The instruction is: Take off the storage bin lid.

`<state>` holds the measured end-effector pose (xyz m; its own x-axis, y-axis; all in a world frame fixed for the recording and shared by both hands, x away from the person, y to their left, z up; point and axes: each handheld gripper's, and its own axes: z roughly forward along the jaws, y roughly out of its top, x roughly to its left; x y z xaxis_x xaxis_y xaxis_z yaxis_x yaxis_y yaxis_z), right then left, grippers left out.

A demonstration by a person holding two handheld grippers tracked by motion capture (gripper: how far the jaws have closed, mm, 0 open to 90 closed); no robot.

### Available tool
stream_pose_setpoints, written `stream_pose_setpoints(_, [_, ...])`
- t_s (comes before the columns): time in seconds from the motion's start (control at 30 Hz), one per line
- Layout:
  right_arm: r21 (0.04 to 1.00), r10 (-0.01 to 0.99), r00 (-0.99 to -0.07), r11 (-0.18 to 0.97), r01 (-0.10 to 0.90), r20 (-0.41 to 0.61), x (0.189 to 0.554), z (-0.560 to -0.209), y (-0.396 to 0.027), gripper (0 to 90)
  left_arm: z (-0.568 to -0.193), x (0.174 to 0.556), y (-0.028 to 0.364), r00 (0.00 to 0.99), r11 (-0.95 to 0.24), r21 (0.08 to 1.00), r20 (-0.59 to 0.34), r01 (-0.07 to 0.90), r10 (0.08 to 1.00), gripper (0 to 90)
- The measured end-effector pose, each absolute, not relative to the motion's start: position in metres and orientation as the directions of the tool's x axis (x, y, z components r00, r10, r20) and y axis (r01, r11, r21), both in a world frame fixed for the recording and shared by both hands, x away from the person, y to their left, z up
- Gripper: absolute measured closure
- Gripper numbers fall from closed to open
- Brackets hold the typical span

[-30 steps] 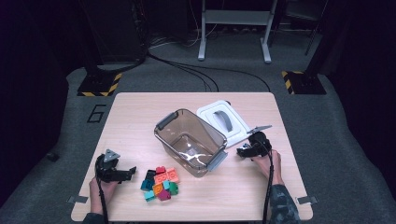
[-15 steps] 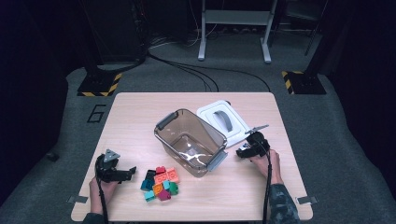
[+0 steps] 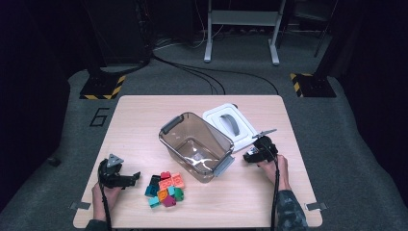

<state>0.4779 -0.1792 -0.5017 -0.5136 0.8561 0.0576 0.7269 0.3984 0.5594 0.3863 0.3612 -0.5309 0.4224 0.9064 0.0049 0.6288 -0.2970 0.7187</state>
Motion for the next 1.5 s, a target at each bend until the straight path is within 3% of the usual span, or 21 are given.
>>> stream_pose_setpoints(0.6, [0.631, 0.856, -0.505, 0.333, 0.700, 0.109, 0.475, -0.481, -0.186, 24.5, -0.531, 0.386, 0.361, 0.421, -0.294, 0.722, 0.004, 0.626, 0.907, 1.4])
stream_pose_setpoints(1.5, [0.717, 0.841, -0.532, 0.311, 0.624, 0.098, 0.475, -0.428, -0.180, 24.7, -0.530, 0.386, 0.362, 0.425, -0.300, 0.714, 0.003, 0.633, 0.905, 1.5])
